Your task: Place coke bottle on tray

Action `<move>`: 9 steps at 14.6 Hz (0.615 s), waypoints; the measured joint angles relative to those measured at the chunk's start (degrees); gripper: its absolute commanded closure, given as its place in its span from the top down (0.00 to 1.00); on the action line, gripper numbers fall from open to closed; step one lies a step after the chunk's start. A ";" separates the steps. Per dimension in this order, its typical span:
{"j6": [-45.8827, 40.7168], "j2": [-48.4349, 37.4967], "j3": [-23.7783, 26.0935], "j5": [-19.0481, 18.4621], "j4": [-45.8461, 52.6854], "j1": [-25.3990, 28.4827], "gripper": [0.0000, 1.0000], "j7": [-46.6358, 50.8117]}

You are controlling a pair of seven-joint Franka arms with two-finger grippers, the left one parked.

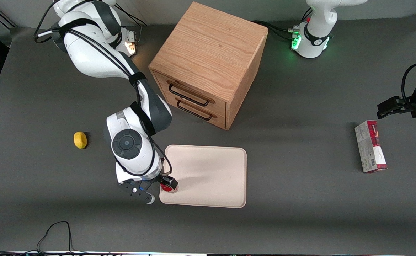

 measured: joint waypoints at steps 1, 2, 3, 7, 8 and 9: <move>-0.23 -0.10 -0.09 -0.02 0.35 -0.08 1.00 0.00; -1.20 -0.34 -0.21 -0.03 0.90 -0.34 1.00 0.00; -2.78 -0.82 -0.30 -0.03 1.48 -1.00 1.00 -0.19; -14.40 -6.93 -0.39 4.61 1.92 -7.09 1.00 -11.86; -17.01 -9.57 -0.46 6.64 0.87 -9.48 1.00 -16.66; -18.76 -12.92 -0.50 8.14 -1.63 -12.15 1.00 -21.82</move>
